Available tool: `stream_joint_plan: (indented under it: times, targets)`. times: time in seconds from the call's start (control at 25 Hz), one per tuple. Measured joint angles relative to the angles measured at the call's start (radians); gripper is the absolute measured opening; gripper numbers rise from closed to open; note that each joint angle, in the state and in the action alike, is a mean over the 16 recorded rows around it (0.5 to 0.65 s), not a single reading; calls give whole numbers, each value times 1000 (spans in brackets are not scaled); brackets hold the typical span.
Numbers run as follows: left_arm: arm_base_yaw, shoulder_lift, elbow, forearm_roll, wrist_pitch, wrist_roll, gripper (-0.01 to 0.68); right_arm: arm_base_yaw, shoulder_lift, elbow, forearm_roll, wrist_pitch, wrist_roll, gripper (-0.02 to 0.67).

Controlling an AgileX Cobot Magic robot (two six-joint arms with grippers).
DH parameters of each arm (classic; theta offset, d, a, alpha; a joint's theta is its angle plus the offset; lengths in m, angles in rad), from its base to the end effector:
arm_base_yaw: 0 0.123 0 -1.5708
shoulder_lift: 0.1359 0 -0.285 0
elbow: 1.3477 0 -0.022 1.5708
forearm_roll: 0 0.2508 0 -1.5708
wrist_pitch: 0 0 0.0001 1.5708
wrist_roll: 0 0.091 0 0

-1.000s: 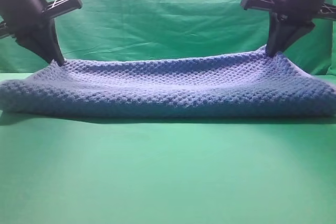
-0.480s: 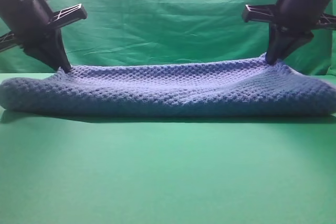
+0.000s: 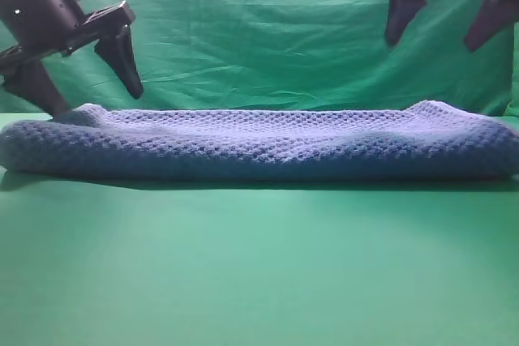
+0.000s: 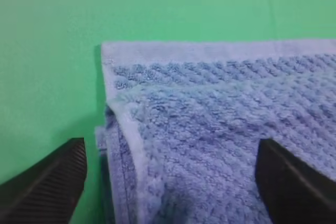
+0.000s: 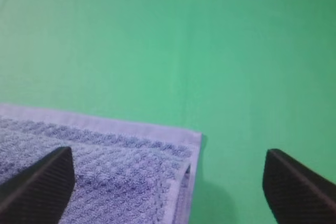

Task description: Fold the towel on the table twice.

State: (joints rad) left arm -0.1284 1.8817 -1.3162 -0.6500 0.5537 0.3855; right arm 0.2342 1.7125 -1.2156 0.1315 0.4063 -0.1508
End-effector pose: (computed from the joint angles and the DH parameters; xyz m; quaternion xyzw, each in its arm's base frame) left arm 0.4000 -0.0809 0.2146 0.0222 0.9387 -0.1999 0.2802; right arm 0.3679 0.0926 0.2513 -0.1318 0.9194 0.0617 0.3655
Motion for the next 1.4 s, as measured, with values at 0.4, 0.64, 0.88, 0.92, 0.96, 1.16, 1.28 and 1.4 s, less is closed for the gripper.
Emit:
stream_joint_plan:
  times: [0.4, 0.64, 0.88, 0.92, 0.96, 1.16, 1.28, 1.4]
  targets:
    - [0, -136, -134, 44, 262, -7, 230, -8, -252, 0, -19, 208, 20, 252]
    - [0, -240, -170, 39, 378, -29, 57, -8, -413, 0, -18, 357, 63, 60]
    - [0, -359, -175, 31, 458, -56, 0, -8, -572, 0, -17, 506, 111, 0]
    - [0, -380, -175, 31, 469, -62, 0, -8, -597, 0, -17, 528, 117, 0]
    - [0, -402, -175, 31, 481, -67, 0, -8, -623, 0, -19, 550, 124, 0]
    - [0, -518, -175, 39, 539, -99, 0, -8, -744, 0, -31, 638, 151, 0]
    - [0, -598, -173, 54, 573, -125, 0, -8, -810, 0, -39, 672, 162, 0]
    - [0, -690, -158, 79, 600, -156, 0, -8, -870, 0, -47, 691, 172, 0]
